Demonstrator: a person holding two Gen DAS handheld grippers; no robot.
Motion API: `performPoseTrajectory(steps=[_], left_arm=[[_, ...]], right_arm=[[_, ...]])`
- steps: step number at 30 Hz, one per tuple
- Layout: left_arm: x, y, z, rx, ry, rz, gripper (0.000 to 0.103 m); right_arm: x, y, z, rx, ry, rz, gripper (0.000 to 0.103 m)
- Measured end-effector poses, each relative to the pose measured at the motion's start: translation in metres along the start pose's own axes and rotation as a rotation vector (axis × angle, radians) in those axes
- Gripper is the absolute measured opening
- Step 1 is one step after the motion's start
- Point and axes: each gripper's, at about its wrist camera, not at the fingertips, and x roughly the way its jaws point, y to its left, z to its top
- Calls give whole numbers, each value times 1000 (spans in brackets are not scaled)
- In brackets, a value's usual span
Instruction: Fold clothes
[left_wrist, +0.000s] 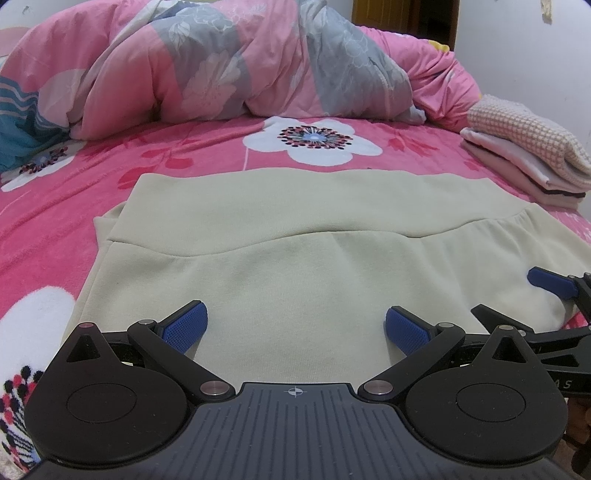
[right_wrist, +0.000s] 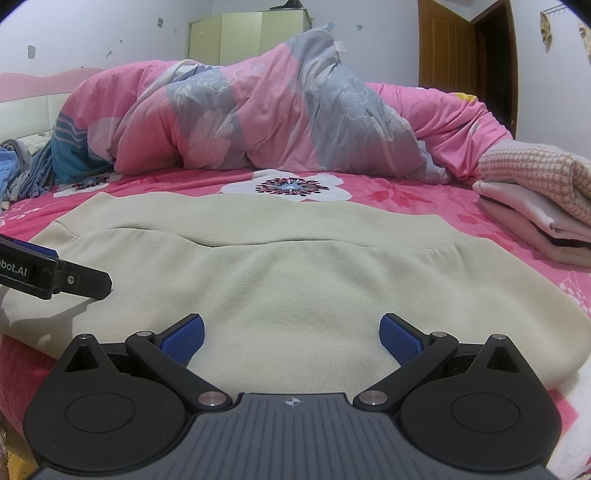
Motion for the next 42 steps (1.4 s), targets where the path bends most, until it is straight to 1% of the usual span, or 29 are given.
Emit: performPoseTrajectory(steps=[9,42], left_arm=[[1,0,0,4,2,-4,103],[1,-1,-4,6,-19,-4,103]], right_arm=[[0,0,-2,-1,-15,2,103],[-1,0,-3,-5,-26,2,103]])
